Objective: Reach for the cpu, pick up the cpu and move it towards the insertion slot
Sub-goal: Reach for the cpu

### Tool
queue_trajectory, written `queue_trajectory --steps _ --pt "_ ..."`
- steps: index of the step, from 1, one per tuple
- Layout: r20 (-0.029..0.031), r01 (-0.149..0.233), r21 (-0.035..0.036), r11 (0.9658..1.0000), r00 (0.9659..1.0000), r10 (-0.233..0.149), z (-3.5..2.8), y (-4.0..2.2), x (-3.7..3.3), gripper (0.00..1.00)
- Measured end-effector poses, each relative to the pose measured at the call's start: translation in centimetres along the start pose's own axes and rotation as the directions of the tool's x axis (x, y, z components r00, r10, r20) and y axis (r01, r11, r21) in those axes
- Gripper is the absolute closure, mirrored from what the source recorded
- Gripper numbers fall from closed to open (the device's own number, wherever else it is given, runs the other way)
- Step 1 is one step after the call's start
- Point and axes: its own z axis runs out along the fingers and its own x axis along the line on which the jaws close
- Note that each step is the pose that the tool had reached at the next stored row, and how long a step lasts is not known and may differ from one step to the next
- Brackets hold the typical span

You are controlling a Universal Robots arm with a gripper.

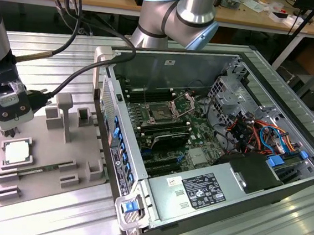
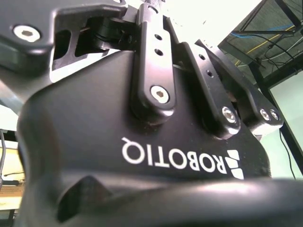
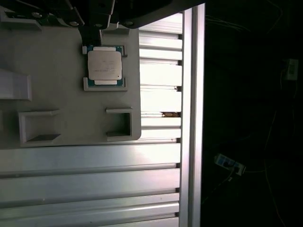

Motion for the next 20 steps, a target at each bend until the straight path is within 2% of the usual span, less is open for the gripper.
queue_trajectory --steps 17,19,20 --pt "0.0000 0.000 0.0000 1.0000 1.0000 0.000 0.42 -0.03 0.00 0.89" --pt "0.0000 0.000 0.0001 1.0000 1.0000 0.000 1.52 -0.08 0.00 0.89" --pt "0.0000 0.000 0.0000 1.0000 1.0000 0.000 1.54 -0.08 0.00 0.89"
